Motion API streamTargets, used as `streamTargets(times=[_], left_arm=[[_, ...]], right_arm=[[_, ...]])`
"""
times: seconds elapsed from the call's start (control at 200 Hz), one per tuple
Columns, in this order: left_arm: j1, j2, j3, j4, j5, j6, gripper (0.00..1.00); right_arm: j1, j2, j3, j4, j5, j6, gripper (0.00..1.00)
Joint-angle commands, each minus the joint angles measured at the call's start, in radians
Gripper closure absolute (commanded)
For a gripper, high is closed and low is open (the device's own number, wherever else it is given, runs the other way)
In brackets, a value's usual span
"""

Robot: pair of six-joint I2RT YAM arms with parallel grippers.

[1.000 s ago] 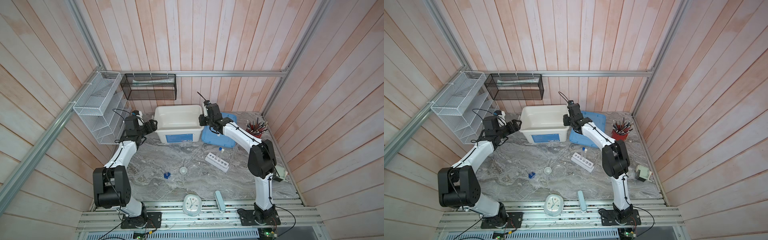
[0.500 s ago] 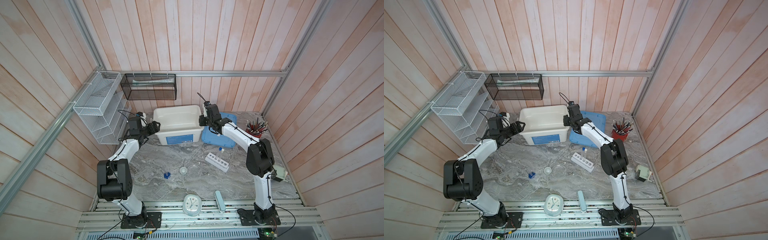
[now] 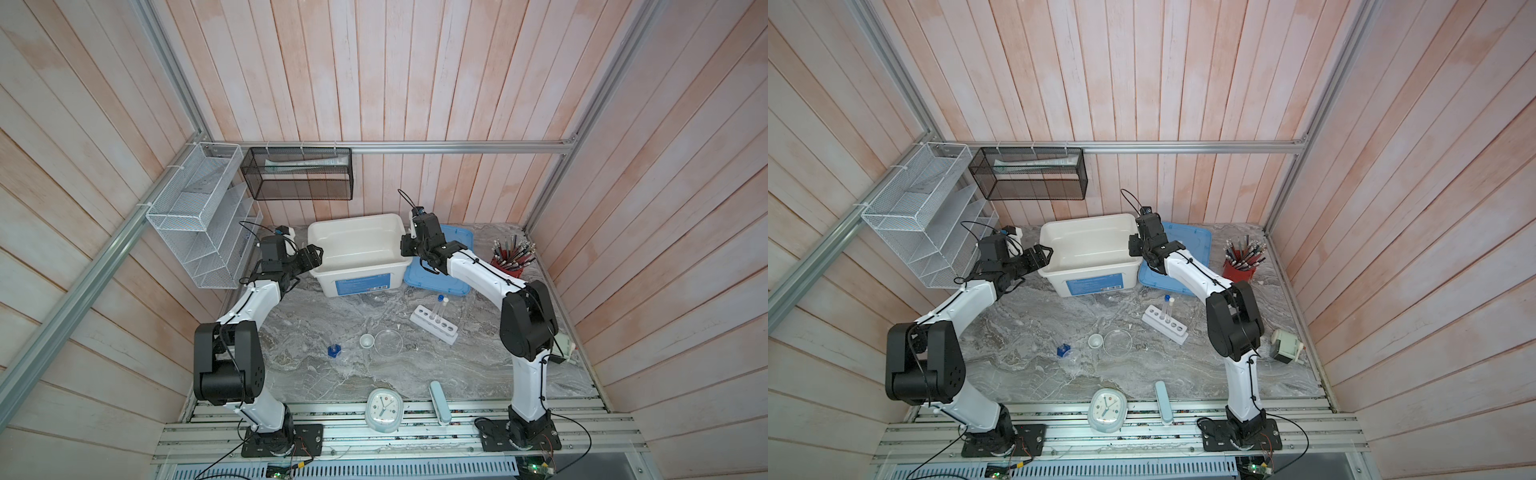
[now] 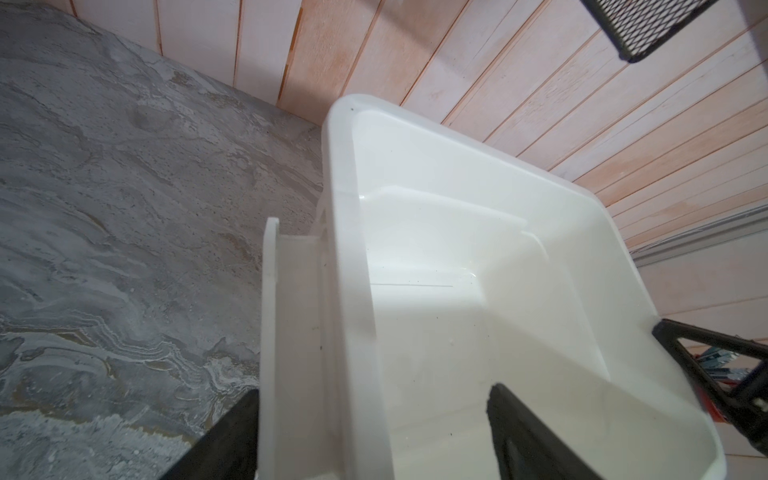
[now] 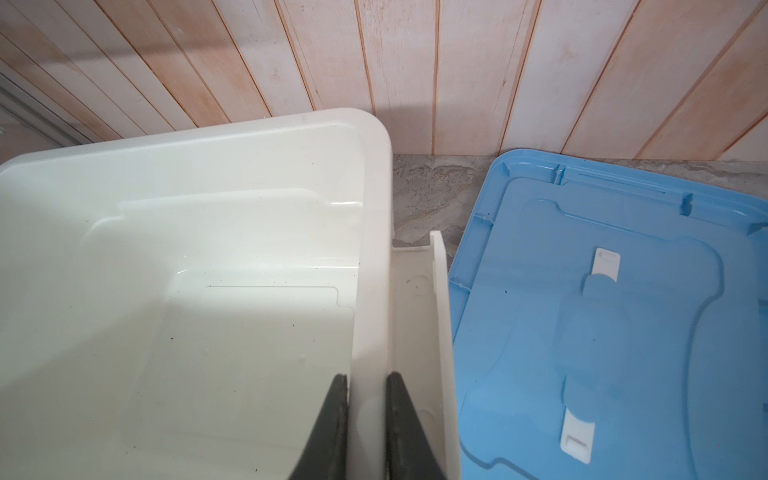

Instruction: Organize the chemistry lab equipment

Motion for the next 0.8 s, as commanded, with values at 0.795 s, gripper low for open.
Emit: streamTargets(times=[0.795], left_arm=[[-0.006, -0.204, -0.136, 0.003, -0.049, 0.023, 0.15]], right_arm=[[0.135, -0.269, -0.288, -0.01, 0.104, 0.168, 0.7]])
